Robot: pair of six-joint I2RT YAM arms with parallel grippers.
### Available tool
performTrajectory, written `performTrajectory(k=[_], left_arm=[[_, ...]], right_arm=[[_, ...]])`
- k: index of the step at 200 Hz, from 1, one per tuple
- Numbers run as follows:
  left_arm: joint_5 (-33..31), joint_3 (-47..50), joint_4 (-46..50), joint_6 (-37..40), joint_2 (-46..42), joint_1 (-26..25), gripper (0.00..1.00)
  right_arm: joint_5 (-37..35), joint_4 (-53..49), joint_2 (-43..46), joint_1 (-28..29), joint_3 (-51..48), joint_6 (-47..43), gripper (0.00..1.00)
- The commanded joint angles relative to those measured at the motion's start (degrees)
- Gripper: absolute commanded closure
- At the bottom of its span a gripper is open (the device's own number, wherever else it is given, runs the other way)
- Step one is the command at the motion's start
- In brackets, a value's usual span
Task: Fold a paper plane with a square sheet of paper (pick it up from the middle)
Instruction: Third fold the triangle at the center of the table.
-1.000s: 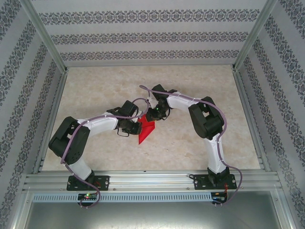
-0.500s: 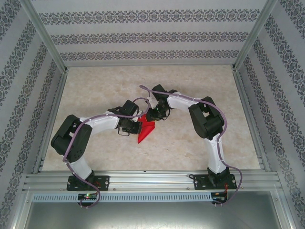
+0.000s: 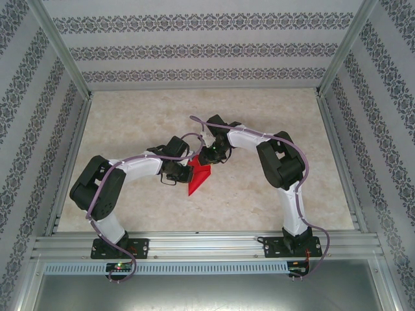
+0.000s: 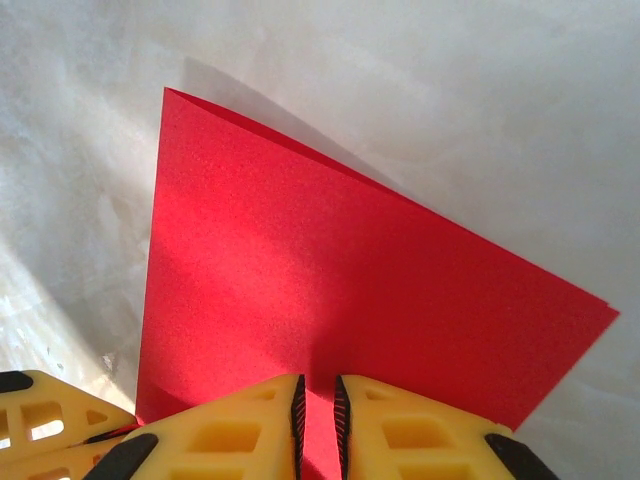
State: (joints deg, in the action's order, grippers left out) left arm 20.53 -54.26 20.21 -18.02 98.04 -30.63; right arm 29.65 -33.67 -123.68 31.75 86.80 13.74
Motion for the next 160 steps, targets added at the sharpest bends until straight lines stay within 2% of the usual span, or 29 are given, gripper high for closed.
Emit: performTrajectory(k=[1, 38, 92, 160], left_arm=[[0.3, -1.0, 2.4, -0.6, 1.1, 0.6, 0.98], [-1.5, -0.5, 3.2, -1.8, 0.5, 0.7, 0.98], [0.0, 0.5, 1.4, -1.7, 1.0, 0.7, 0.97], [-1.2, 0.1, 1.7, -1.9, 2.3, 0.7, 0.97]], right_arm=[[-0.8, -1.6, 0.5, 0.3, -1.6, 0.8, 0.79], [-0.9, -1.3, 0.4, 0.3, -1.6, 1.1, 0.79], [-0.9, -1.0, 0.6, 0.3, -2.2, 1.4, 0.79], [0.0, 0.3, 1.3, 0.2, -2.5, 2.3, 0.78]])
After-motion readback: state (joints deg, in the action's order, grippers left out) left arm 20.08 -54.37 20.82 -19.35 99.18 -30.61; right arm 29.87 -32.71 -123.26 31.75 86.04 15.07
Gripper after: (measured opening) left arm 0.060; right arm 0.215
